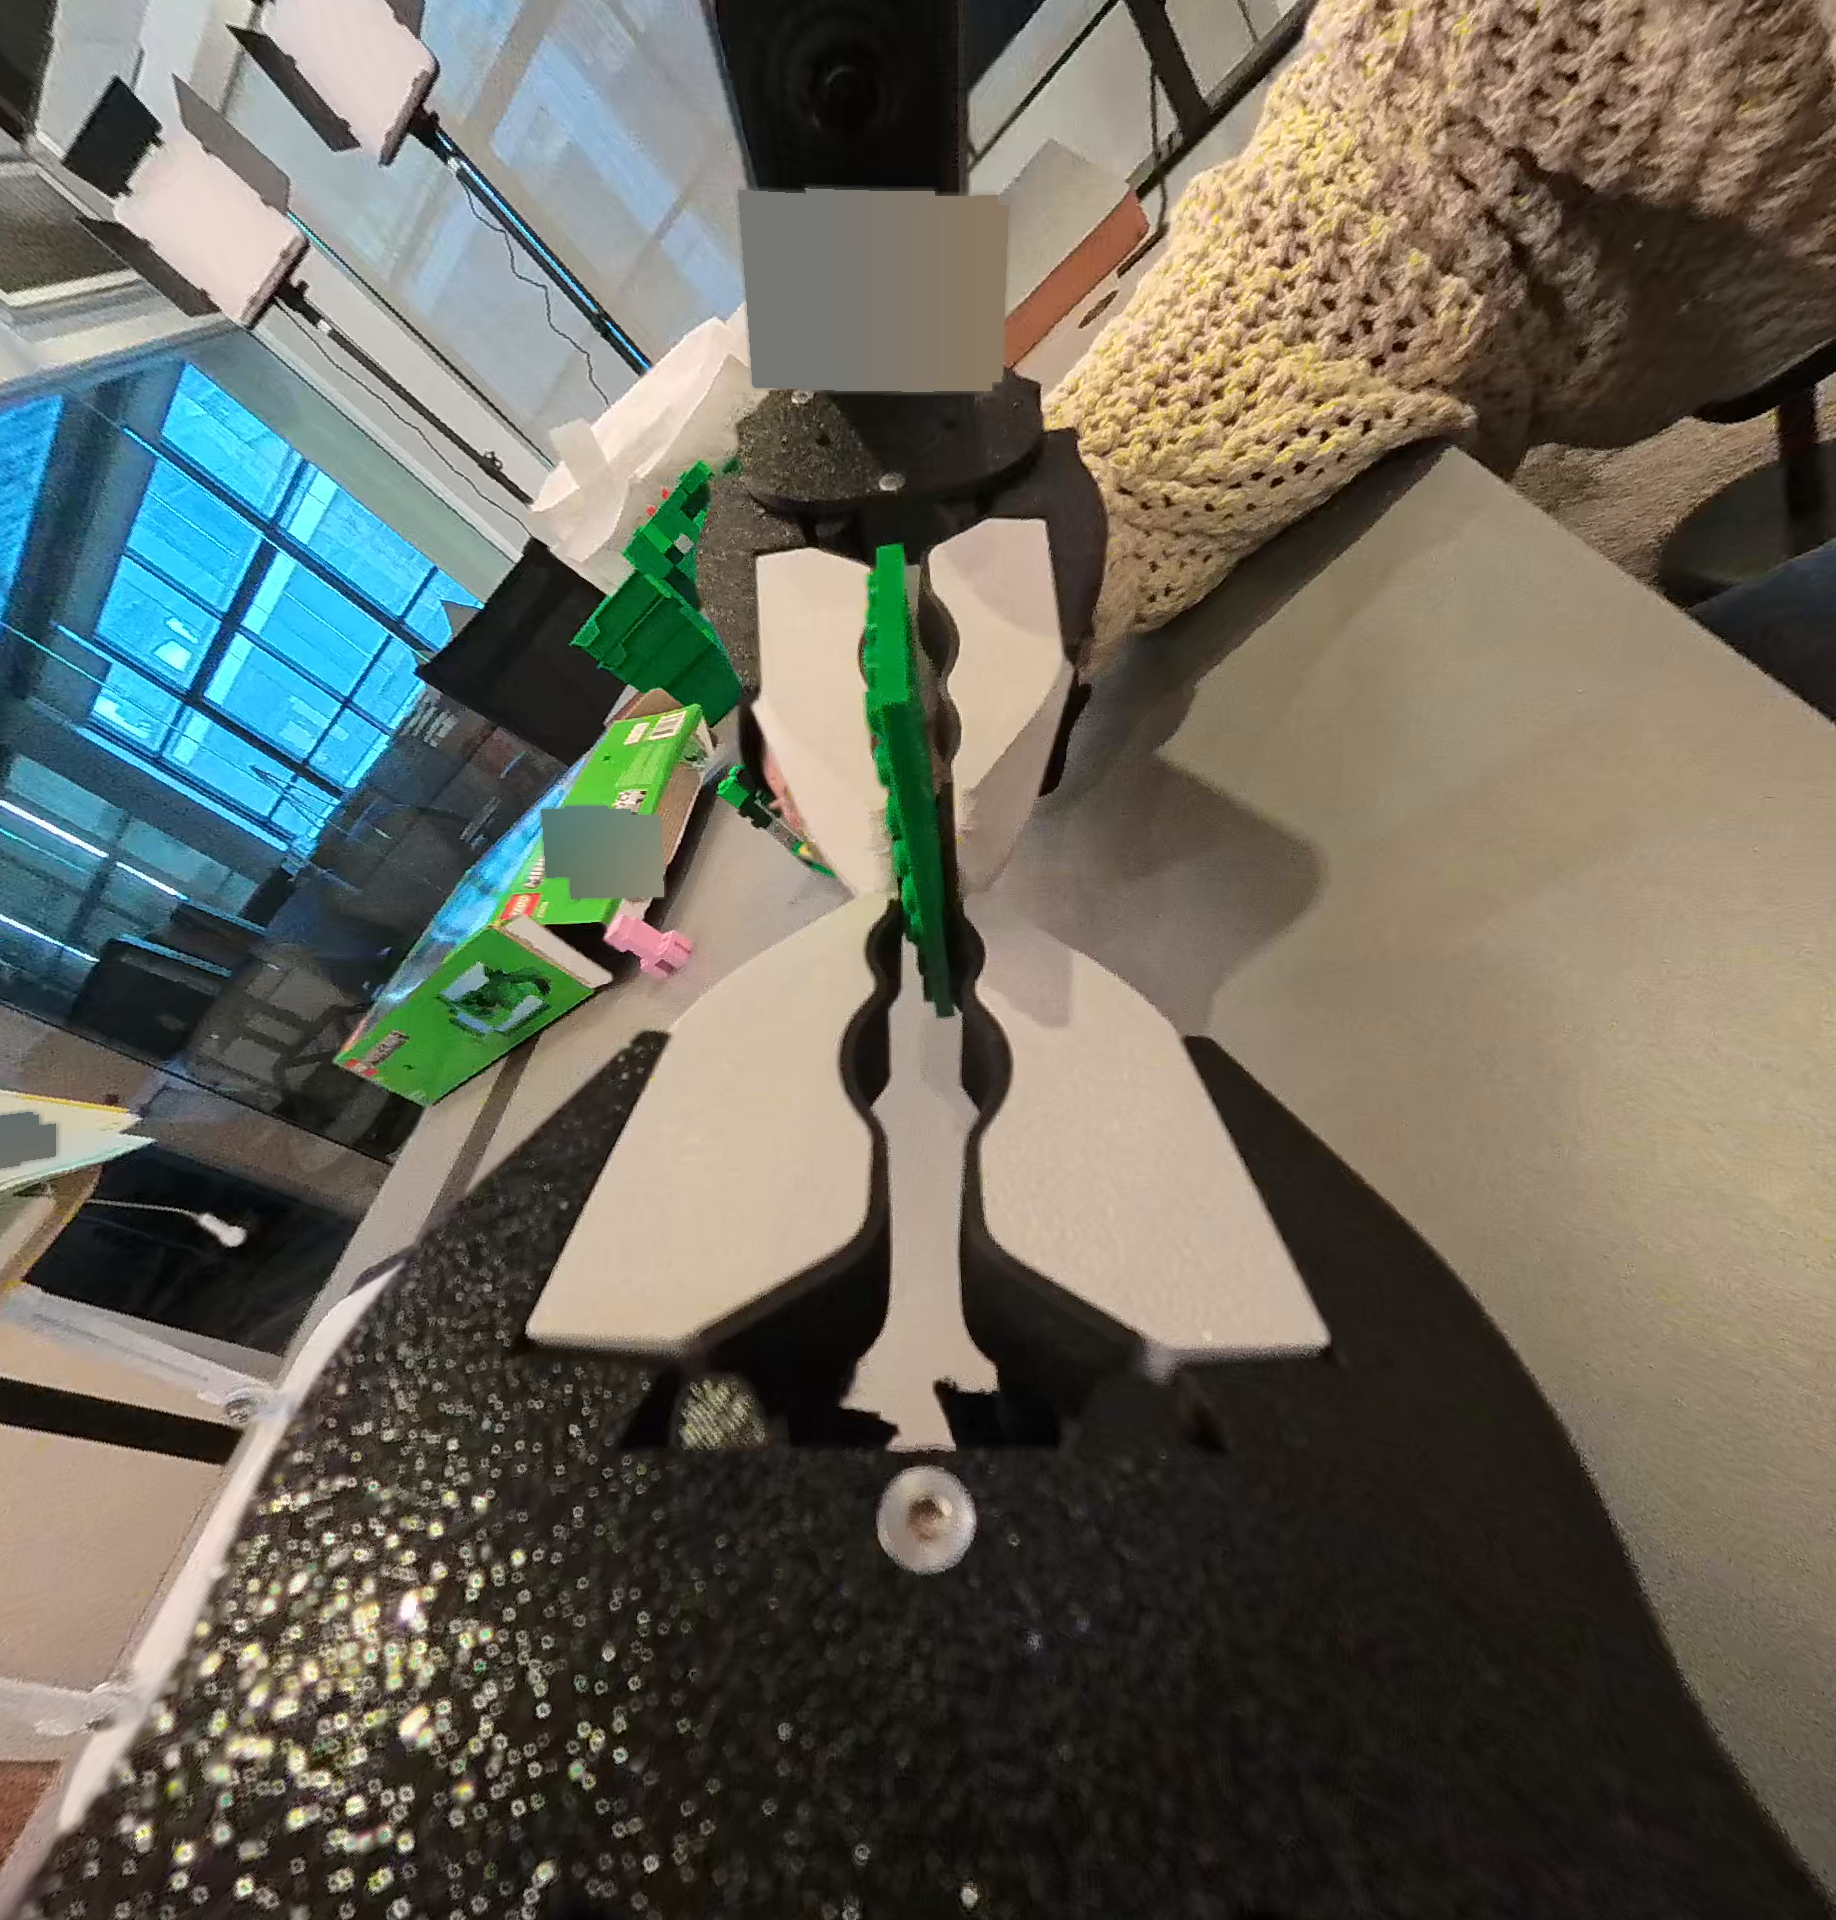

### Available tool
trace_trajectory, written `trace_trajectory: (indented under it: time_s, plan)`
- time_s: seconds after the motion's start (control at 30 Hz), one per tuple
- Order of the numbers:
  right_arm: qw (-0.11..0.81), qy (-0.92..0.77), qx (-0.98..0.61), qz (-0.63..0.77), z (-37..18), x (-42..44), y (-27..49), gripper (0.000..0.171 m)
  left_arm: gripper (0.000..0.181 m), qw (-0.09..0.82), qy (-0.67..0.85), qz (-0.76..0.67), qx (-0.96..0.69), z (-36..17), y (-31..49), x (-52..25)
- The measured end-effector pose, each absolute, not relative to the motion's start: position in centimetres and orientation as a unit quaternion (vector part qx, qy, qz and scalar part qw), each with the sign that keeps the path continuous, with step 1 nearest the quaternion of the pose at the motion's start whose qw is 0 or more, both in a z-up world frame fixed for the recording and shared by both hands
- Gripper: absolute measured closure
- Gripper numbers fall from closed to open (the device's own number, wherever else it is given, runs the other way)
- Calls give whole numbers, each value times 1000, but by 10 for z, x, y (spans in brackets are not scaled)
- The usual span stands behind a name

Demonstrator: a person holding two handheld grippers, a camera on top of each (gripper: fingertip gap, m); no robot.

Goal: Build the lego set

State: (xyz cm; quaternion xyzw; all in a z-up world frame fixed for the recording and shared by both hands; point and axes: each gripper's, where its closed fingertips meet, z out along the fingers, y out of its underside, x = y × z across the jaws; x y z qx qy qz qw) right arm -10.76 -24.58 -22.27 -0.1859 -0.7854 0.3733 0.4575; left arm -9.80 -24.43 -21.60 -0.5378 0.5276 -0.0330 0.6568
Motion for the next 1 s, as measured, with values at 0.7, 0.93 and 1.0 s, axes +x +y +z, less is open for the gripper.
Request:
trace_trajectory:
  time_s: [0.7, 0.93, 1.0]
  plan:
    - [697, -689, -181, -75, -209, -135, -161, 165, 105, 631, 283, -137, -710, -213, -199, -137]
    - [702, -677, -134, -176, -211, -141, -163, 165, 124, 601, 250, -120, -750, -230, -192, -142]
    - [700, -676, -131, -191, -211, -141, -162, 165, 138, 607, 257, -98, -746, -230, -192, -143]
